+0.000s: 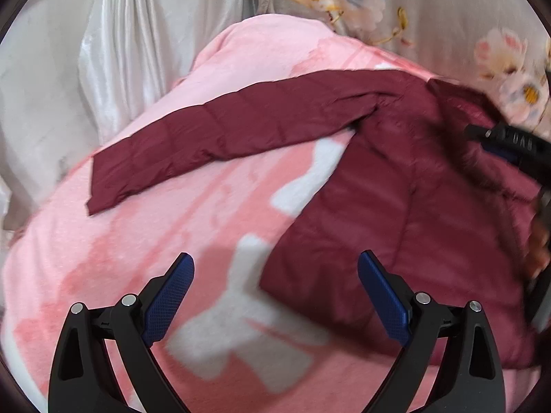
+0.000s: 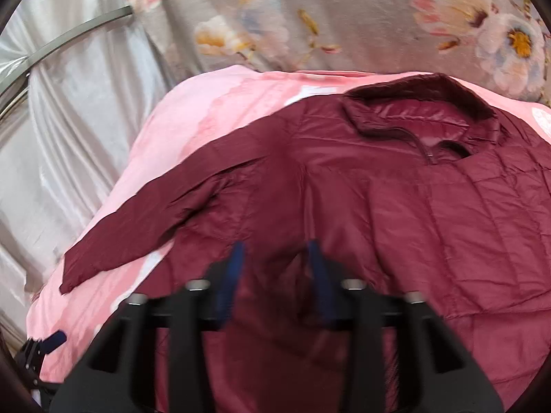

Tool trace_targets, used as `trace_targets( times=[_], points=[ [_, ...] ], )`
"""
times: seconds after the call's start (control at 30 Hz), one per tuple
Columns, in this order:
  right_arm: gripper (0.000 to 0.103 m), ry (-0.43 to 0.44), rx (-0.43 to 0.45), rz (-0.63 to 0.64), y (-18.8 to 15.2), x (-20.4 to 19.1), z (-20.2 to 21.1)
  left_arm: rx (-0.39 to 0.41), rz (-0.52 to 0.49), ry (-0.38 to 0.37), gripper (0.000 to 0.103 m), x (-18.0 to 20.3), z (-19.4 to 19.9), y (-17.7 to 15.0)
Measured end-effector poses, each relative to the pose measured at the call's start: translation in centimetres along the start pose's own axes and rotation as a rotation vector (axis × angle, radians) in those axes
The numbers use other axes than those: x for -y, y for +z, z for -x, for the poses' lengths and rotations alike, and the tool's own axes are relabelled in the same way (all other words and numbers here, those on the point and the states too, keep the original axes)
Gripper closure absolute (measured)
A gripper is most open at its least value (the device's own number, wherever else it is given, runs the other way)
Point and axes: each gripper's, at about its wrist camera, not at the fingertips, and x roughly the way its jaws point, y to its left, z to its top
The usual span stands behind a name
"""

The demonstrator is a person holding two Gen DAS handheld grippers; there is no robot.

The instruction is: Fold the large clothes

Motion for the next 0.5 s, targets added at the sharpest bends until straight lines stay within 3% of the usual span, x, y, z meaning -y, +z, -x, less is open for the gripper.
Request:
trace_targets(
  times=[0.2,0.4,0.5],
  points=[
    [0.043,-0.048,0.109,-0.120,-0.1,4.5,5.8,0.007,0.047,-0.224,0.009,2.5,0.1,4.5],
    [0.040,-0.214,0.161,-0.354,-2.8,15.0,11.4,-0.076,0.034,-0.429,0.009,9.1,-3.3,9.3],
    [0.039,-0.249,0.178,-0.556,-4.6,21.4,13.1,-0.171,0.033,-0.490,0.009,12.1,-6.4,10.7]
  ],
)
